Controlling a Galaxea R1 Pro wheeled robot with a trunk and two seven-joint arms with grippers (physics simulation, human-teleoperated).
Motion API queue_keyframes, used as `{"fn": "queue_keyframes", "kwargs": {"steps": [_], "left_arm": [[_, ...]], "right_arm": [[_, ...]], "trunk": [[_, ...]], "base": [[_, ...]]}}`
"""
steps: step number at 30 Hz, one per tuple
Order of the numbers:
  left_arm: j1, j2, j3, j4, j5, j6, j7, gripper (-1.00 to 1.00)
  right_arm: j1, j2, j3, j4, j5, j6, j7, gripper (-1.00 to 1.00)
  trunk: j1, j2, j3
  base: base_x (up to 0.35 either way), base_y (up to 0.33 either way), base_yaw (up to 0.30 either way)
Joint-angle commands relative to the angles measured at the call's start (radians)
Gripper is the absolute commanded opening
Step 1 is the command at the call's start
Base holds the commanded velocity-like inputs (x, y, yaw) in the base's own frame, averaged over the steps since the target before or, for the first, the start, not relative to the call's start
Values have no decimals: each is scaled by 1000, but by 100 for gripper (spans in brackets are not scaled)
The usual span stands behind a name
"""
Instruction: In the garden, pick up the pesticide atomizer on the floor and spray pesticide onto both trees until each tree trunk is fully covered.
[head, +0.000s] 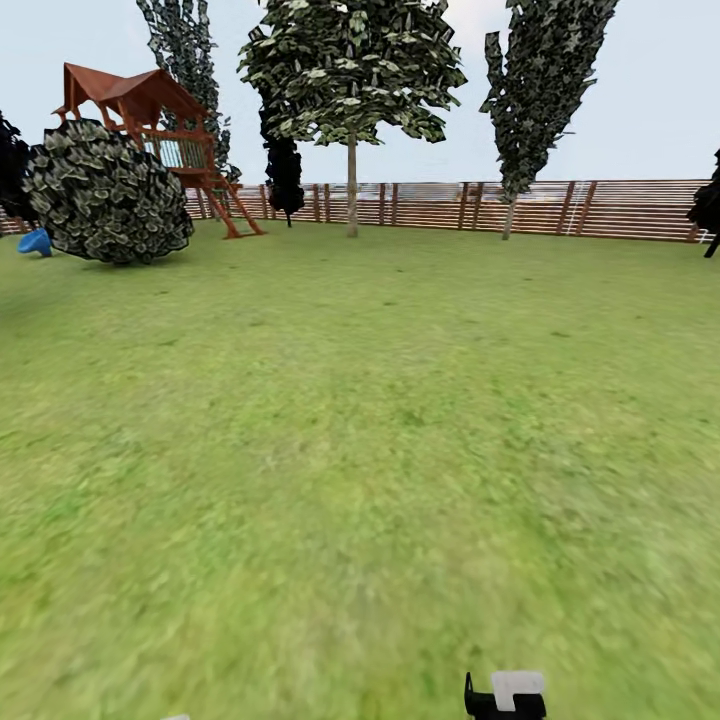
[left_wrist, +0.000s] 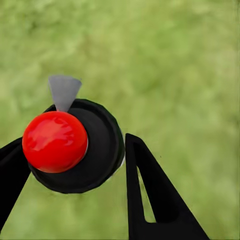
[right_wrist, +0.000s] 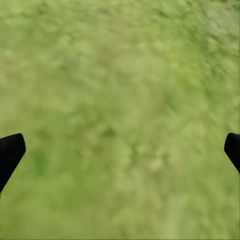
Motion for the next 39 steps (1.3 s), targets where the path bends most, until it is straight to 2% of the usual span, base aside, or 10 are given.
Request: {"fn": "queue_keyframes", "kwargs": {"steps": [1, 39], "left_arm": [[0, 0, -8, 0, 5, -3, 3, -100], [0, 0, -8, 0, 5, -1, 3, -100]], "right_arm": [[-1, 0, -4, 1, 10, -1, -7, 100], [0, 0, -4, 2, 10, -1, -7, 100]], "trunk": [[0, 0, -1], [0, 0, -1]], "base": [[338, 0, 0], [338, 0, 0]]}}
